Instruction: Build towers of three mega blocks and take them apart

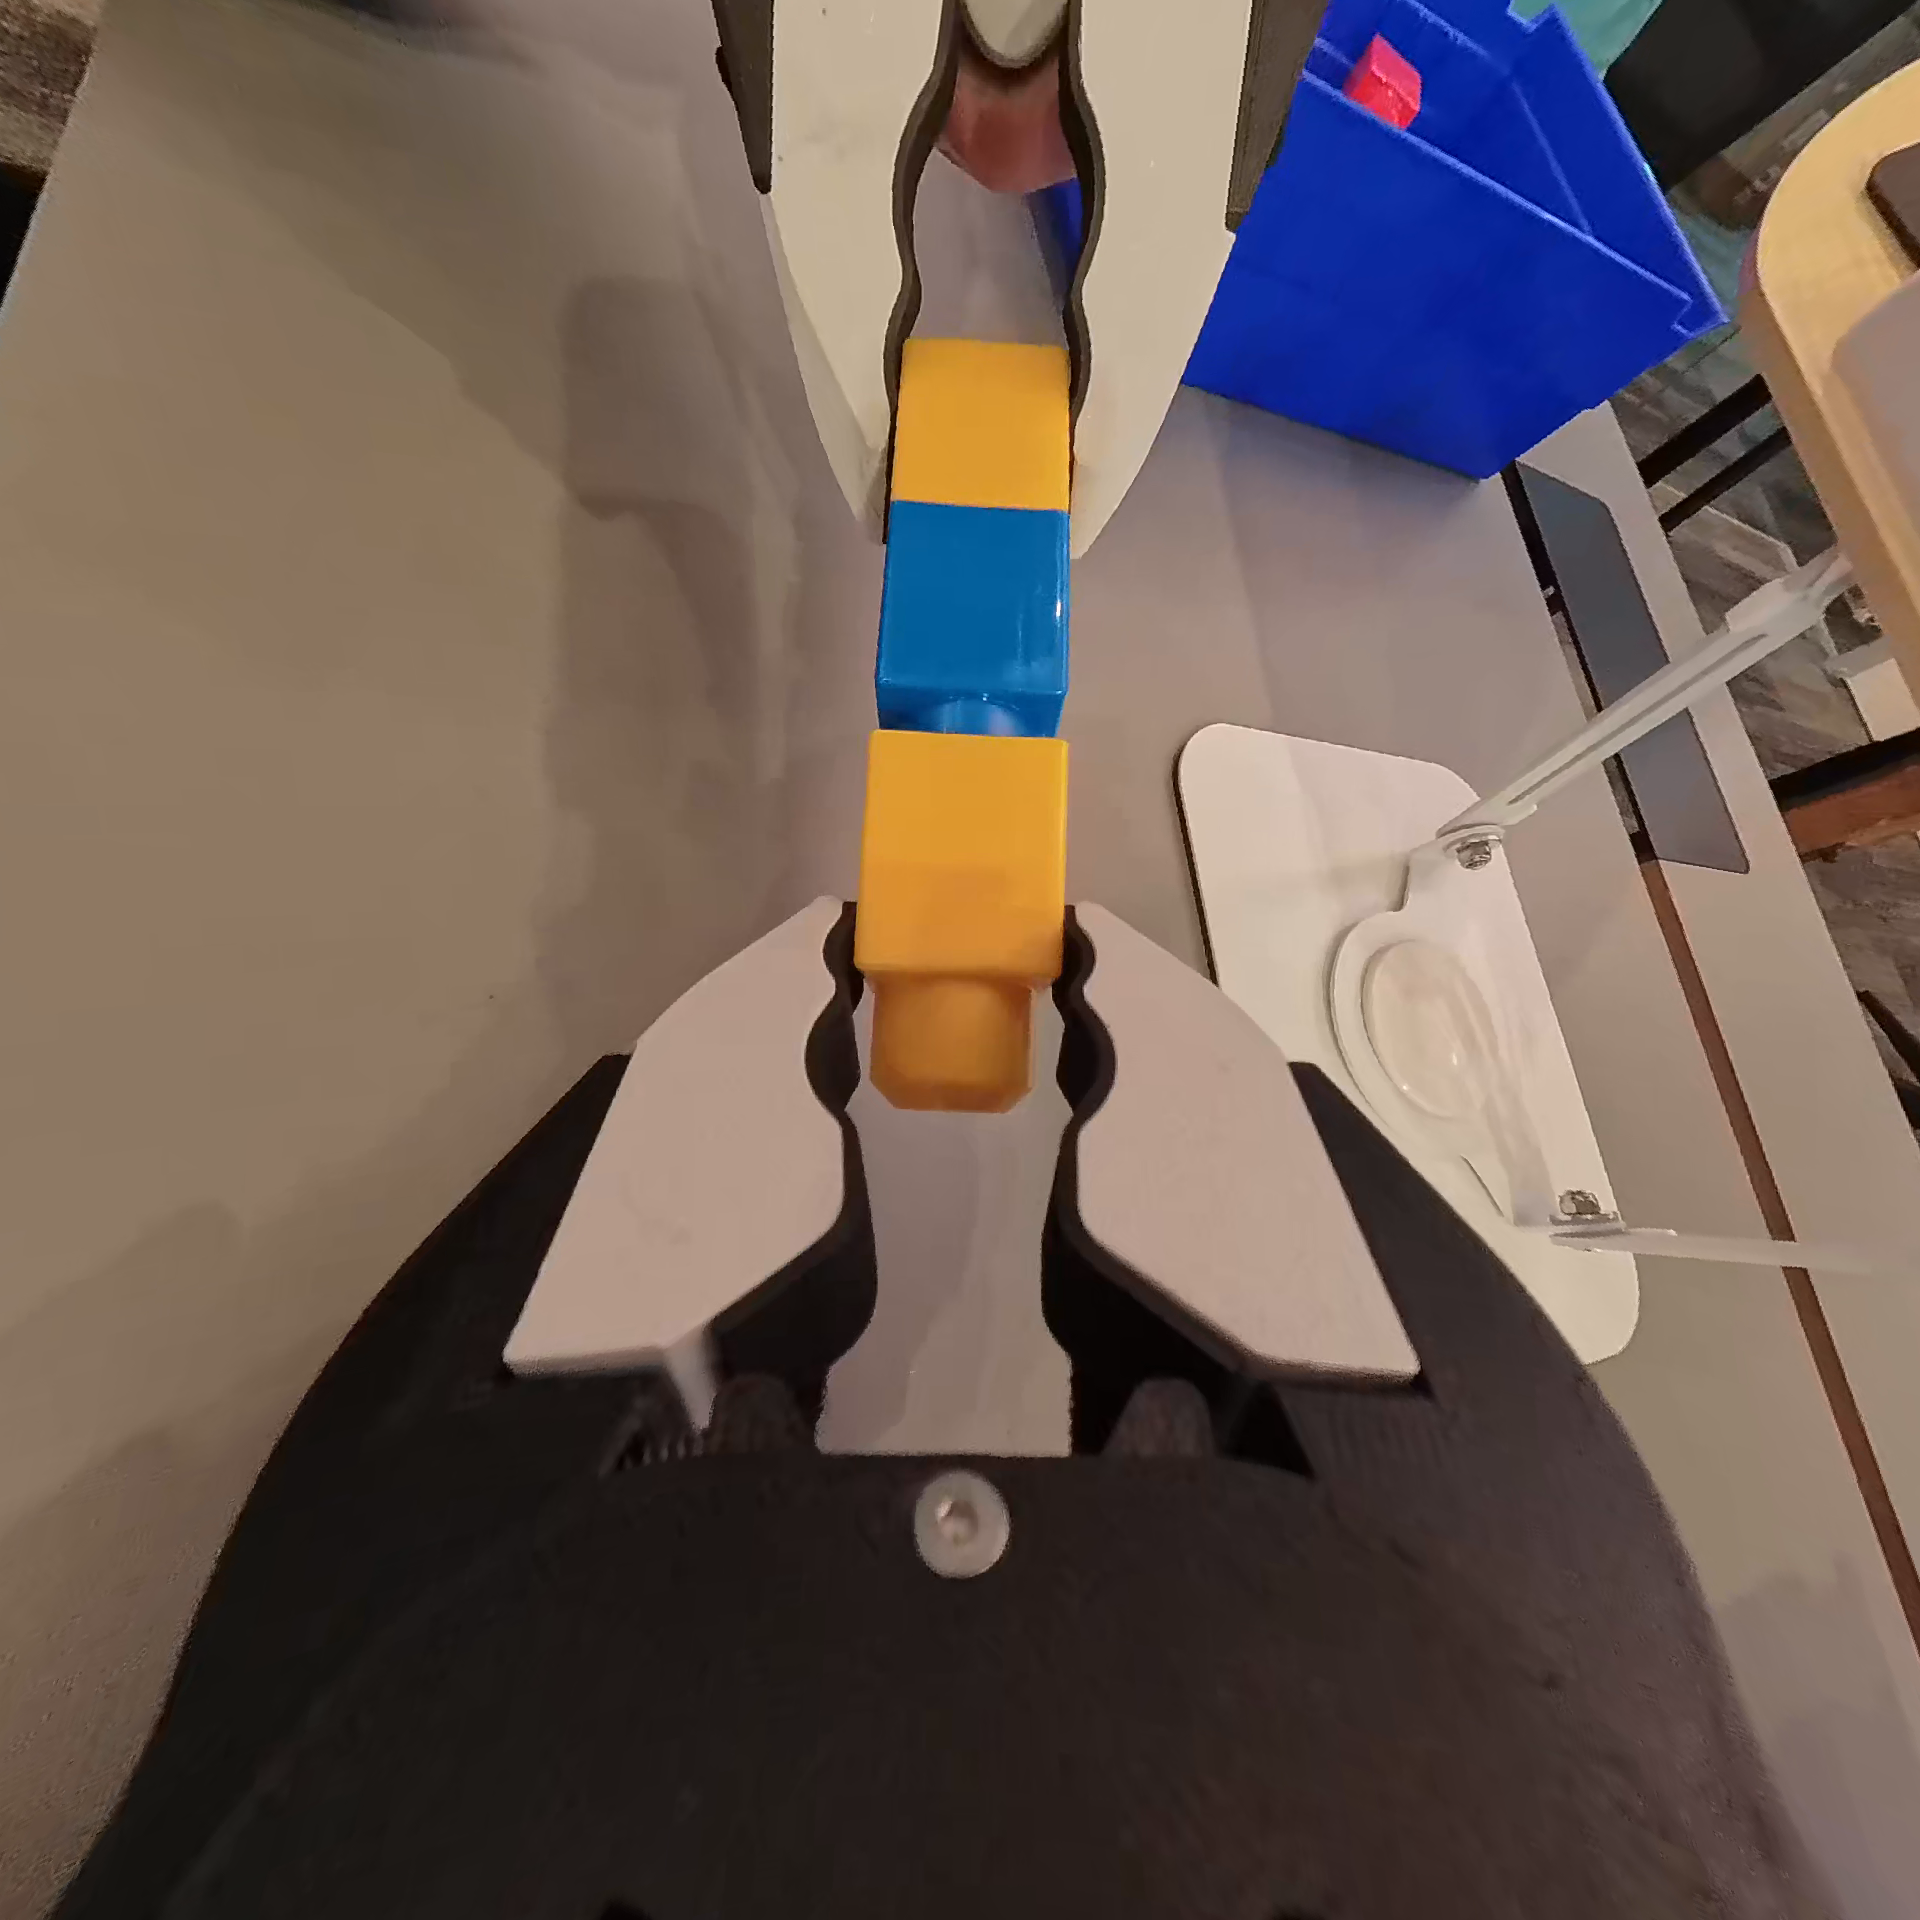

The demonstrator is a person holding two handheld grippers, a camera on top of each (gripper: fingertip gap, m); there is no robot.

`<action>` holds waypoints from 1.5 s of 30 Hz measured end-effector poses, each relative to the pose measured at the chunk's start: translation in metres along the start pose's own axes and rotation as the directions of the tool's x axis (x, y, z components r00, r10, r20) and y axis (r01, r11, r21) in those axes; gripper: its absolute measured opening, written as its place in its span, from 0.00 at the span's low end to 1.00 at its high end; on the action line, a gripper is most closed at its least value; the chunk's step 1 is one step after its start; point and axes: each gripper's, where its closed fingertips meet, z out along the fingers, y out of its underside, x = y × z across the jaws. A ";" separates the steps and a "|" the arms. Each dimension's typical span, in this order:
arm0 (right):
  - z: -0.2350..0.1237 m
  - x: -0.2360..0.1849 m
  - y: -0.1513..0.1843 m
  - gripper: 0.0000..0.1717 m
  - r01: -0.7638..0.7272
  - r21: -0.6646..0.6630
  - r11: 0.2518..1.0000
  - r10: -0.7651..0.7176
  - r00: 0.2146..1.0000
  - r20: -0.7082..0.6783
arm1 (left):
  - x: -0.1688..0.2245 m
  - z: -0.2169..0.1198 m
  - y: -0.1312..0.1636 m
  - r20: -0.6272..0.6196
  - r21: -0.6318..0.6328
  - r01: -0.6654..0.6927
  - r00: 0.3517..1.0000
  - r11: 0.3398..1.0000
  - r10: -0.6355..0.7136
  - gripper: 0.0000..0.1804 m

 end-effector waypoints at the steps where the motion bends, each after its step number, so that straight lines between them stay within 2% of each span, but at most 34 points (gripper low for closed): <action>1: -0.001 0.001 0.000 0.21 0.001 -0.001 1.000 -0.001 1.000 -0.005 | -0.001 0.000 -0.001 0.009 0.000 -0.004 1.000 1.000 0.004 0.19; 16: 0.004 0.001 0.007 0.21 0.032 -0.045 0.998 -0.034 0.999 -0.029 | -0.002 0.007 -0.003 0.030 -0.021 -0.013 0.999 1.000 0.013 0.19; 23: 0.001 0.002 -0.002 0.21 0.053 -0.003 0.999 -0.053 0.997 -0.051 | -0.003 0.005 -0.004 0.016 0.022 0.006 1.000 1.000 -0.006 0.19; 30: -0.014 0.003 -0.025 0.21 0.009 0.150 0.989 -0.005 1.000 -0.031 | -0.004 0.003 -0.011 -0.016 0.120 0.046 0.999 0.992 -0.044 0.19; 45: -0.018 0.009 -0.020 0.21 -0.056 0.161 0.985 0.059 0.998 -0.013 | -0.010 0.005 -0.016 0.061 0.098 0.010 0.998 0.995 -0.016 0.19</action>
